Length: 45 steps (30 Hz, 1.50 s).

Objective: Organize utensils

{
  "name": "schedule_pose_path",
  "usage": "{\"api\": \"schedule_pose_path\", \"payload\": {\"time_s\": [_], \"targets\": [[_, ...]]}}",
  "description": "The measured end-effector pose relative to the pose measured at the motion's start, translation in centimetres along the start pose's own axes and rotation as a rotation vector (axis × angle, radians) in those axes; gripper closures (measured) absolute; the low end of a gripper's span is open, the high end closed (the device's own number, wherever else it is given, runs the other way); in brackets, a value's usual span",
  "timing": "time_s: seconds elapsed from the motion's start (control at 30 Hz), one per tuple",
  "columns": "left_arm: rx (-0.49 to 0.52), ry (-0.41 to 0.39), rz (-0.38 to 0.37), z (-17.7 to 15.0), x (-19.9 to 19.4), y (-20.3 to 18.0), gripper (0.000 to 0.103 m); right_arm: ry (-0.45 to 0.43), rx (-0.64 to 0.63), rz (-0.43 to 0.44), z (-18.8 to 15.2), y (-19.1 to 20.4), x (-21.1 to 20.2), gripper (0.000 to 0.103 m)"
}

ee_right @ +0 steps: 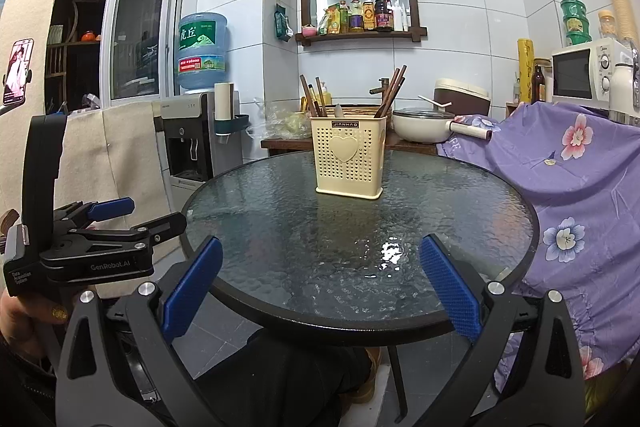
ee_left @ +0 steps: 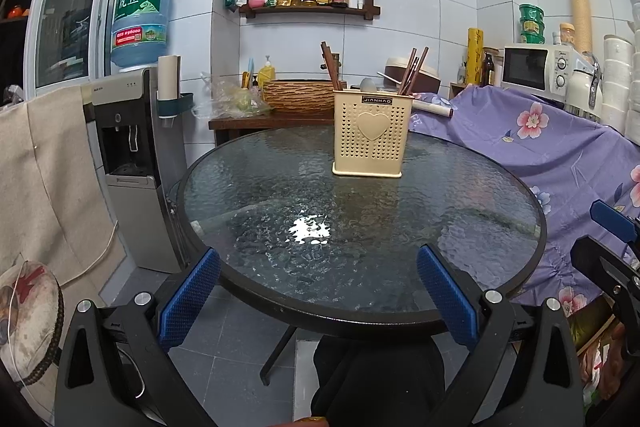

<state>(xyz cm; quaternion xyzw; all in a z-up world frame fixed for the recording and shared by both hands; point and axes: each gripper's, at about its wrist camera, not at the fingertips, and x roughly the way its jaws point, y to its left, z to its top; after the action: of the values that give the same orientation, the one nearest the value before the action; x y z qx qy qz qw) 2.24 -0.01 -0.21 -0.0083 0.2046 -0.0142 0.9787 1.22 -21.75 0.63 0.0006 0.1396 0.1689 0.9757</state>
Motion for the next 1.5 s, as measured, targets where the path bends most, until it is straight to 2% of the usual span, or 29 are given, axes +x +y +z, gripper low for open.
{"api": "schedule_pose_path", "payload": {"time_s": [1.5], "targets": [[-0.010,0.003,-0.007,-0.30,-0.09,0.26,0.006,0.012,-0.001,0.004,-0.60,0.08,0.28,0.006]]}}
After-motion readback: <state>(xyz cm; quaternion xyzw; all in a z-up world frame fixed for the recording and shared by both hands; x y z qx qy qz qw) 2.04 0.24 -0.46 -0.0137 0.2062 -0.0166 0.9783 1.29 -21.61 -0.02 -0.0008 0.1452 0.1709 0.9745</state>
